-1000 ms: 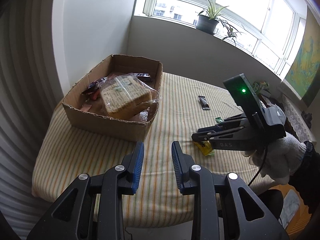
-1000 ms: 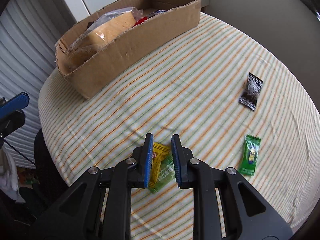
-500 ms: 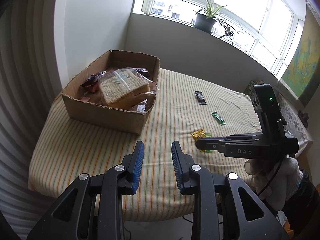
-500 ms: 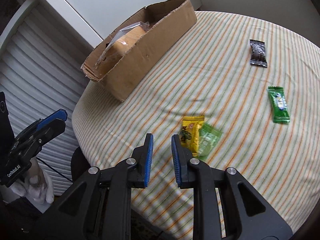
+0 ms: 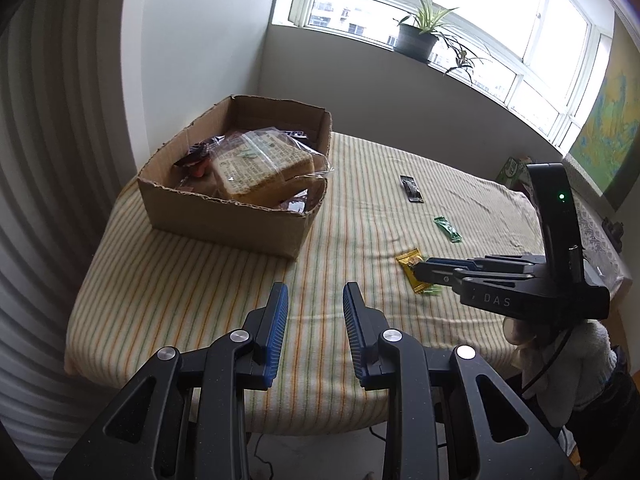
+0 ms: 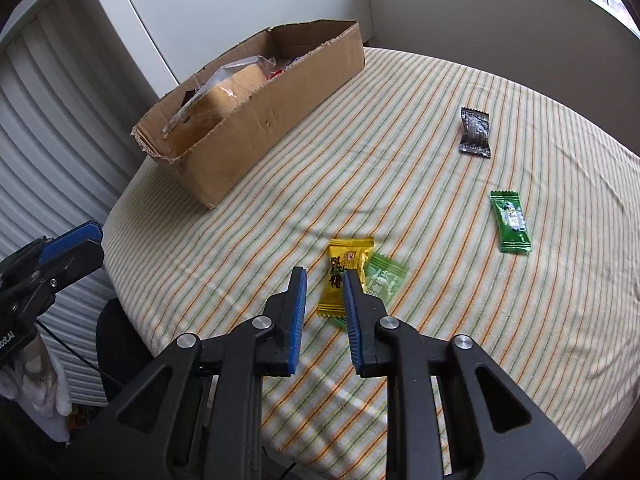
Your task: Organize snacks
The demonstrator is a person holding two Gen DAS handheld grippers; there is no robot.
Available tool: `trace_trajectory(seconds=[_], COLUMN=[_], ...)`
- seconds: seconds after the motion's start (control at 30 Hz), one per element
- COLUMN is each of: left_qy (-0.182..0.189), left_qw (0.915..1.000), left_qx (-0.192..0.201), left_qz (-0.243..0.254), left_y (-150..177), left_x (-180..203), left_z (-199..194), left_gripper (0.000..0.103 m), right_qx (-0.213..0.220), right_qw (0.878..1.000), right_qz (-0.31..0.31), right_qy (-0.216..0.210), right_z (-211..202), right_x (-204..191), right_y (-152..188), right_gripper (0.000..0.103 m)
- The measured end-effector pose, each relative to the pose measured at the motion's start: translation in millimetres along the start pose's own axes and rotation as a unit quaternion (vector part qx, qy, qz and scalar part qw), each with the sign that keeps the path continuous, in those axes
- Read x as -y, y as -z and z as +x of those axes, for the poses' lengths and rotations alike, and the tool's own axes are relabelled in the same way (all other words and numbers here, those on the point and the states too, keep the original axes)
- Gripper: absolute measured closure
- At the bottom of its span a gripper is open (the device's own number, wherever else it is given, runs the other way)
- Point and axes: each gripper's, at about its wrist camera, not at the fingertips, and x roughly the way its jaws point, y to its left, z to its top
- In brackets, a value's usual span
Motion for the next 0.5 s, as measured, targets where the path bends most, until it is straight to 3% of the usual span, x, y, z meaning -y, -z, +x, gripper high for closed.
trace_trajectory(seconds=[0.17, 0.27, 0.37, 0.5], left_qy=[0.002, 0.0, -0.001, 0.0], left_qw=[0.9999, 0.9999, 1.0, 1.0], left_qx=[-0.002, -0.002, -0.003, -0.005], left_qz=[0.014, 0.014, 0.008, 0.007], left_y=[1.2, 0.9, 0.6, 1.6], left_x=[8.7, 7.1, 3.6, 1.8], left_z=[-0.4, -0.5, 0.5, 2.5], left_gripper=[0.076, 0.076, 0.076, 0.076], right_qx=[-0.01, -0.012, 0.01, 0.029], right_qw=[0.999, 0.998, 0.999, 0.999], right_qz=[-0.003, -0.021, 0.005, 0.019], right_qy=[-0.05, -0.05, -0.051, -0.024], right_z=[6.0, 6.8, -4.2, -12.6], right_x=[-9.4, -18.3, -7.9, 4.4], right_y=[-0.1, 2.0, 3.2, 6.7], right_gripper=[0.083, 0.083, 0.083, 0.083])
